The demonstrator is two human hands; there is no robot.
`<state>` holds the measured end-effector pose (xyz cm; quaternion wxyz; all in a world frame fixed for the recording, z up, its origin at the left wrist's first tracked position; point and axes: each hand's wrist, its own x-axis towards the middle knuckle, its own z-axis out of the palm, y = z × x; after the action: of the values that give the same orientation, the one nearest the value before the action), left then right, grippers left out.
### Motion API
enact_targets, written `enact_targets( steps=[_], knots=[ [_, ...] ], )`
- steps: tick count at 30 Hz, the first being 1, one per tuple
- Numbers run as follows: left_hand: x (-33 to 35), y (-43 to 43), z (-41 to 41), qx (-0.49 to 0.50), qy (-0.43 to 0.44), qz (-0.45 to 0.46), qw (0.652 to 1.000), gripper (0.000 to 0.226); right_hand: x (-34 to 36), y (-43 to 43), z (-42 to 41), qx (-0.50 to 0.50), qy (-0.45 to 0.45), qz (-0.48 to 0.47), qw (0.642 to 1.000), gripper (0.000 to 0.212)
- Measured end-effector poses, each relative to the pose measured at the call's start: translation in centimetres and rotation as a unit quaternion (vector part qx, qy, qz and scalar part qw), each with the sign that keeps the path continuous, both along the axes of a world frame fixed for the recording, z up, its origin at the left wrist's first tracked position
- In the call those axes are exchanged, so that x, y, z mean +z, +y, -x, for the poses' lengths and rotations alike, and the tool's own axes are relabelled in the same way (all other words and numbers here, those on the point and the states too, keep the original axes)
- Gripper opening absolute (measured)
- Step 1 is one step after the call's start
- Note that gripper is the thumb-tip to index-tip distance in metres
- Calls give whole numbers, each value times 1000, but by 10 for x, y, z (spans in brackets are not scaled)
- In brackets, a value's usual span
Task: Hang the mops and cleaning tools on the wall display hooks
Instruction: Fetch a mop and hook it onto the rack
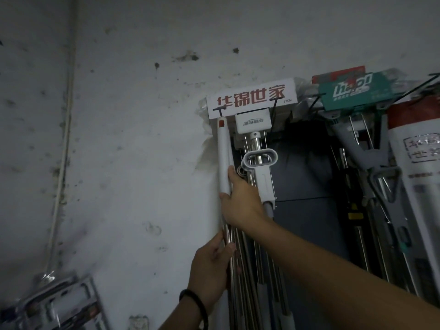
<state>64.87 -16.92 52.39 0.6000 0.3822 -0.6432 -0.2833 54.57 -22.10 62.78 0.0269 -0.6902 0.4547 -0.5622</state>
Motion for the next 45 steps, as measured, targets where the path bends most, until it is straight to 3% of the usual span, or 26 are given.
enact_targets(
  steps=[8, 20, 27, 32, 37, 41, 43, 45],
  knots=[
    [-4, -25, 1, -6, 10, -26, 1000, 33, -3, -18, 4, 20, -11, -13, 1000, 83],
    [-10, -78, 6, 33, 3, -47, 998, 33, -1, -40, 2, -31, 36, -47, 998, 88],
    [-21, -80, -1, 64, -12, -26, 998, 16, -34, -33, 11, 9, 82, -38, 996, 91],
    [-52, -72, -20, 107, -128, -34, 985, 20, -90, -15, 21, 64, 73, -51, 994, 78],
    [-116, -38, -38, 104, -145, -60, 982, 46, -186, 18, 32, 73, 67, -128, 987, 47],
    [-178, -1, -45, 137, -103, -81, 982, 23, -276, 56, 41, 75, 34, -214, 973, 18],
    [-208, 23, -45, 109, -89, -91, 986, 10, -321, 74, 46, 65, -2, -257, 964, 2],
    [-238, 50, -39, 39, -72, -140, 987, 7, -366, 96, 50, 69, -57, -321, 943, 8]
  ],
)
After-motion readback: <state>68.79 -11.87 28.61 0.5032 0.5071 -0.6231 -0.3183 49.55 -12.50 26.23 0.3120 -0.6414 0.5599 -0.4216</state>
